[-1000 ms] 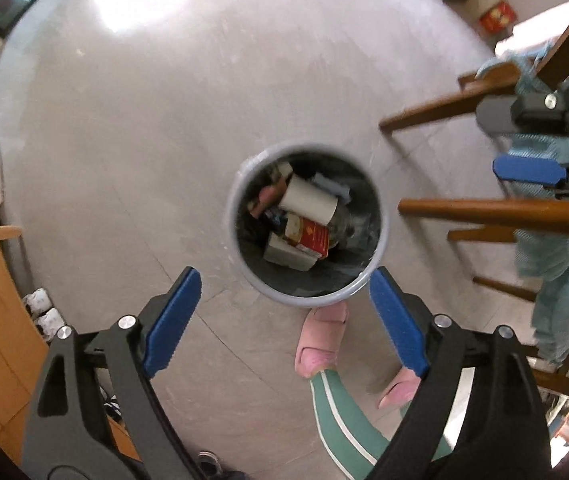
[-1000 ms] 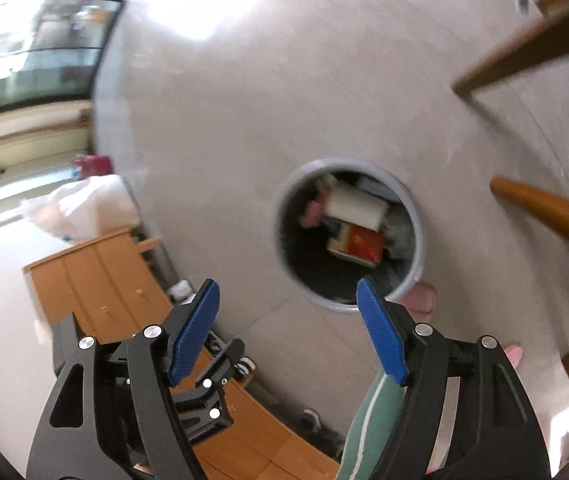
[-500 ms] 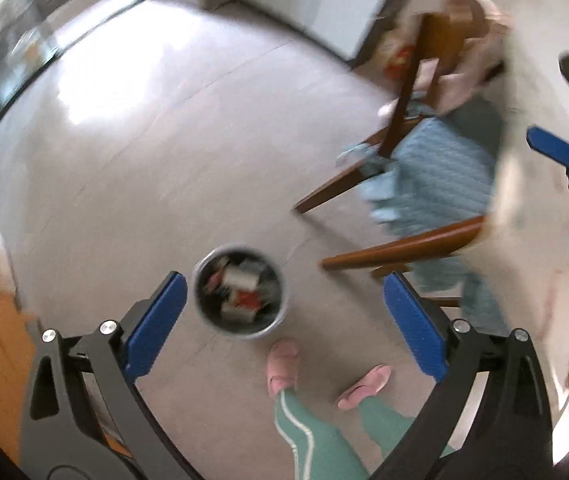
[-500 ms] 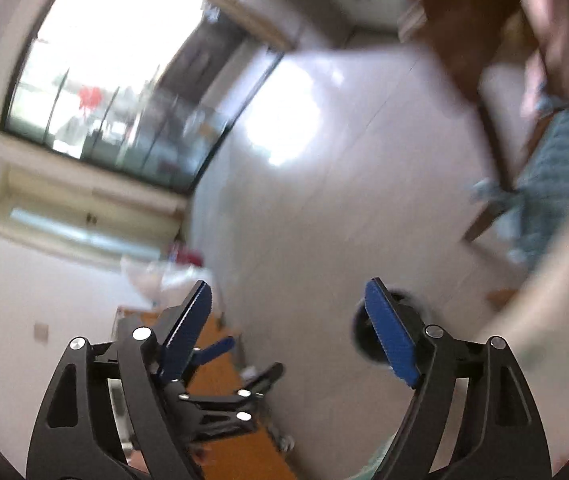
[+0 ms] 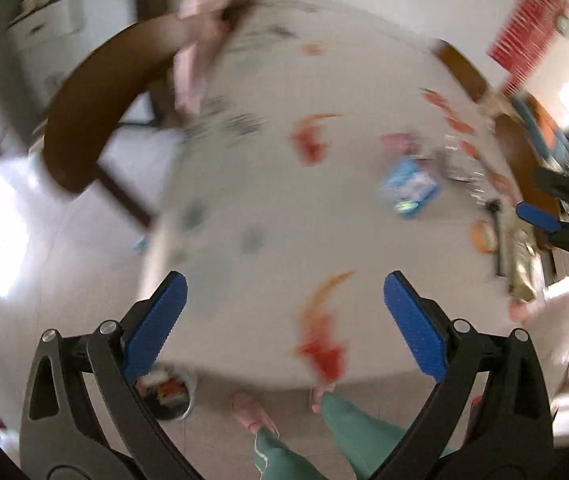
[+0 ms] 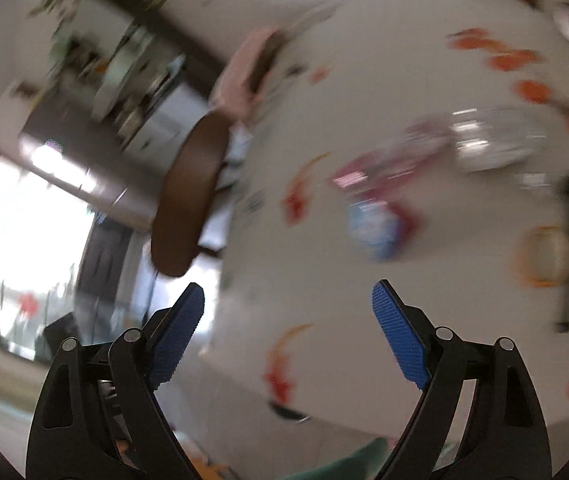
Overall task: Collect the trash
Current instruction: 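Swing both tools back toward the table, then grasp the blue card with the left tool while the right tool grasps the black tripod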
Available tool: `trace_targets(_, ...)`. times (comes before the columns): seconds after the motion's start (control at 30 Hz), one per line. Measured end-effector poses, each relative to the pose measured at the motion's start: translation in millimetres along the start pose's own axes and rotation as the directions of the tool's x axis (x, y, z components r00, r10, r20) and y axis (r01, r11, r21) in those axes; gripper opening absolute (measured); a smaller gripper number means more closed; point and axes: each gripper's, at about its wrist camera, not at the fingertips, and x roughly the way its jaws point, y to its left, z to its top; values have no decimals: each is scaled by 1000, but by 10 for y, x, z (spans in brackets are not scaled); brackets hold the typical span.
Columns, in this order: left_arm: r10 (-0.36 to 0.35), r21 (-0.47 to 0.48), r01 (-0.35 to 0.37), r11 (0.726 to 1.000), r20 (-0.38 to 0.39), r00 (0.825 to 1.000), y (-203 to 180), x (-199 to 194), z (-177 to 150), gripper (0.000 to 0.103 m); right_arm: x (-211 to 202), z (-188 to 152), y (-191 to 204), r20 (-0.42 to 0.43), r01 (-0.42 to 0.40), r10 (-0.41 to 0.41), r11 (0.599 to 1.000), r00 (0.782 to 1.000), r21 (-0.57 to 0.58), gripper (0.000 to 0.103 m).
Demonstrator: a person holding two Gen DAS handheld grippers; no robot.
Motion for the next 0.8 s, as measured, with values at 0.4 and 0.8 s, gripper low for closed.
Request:
trace_targets(0.4,-78,160,94,983,-102,992,-1230,874,630,96,-314,268,-1481,6,166,-170,968,985,186,85)
trace_targets(0.8,-6,273,73,959,-237,971,-1382,1751,724,96,149,445,-1857,-100,255,-242,953,965,164,72)
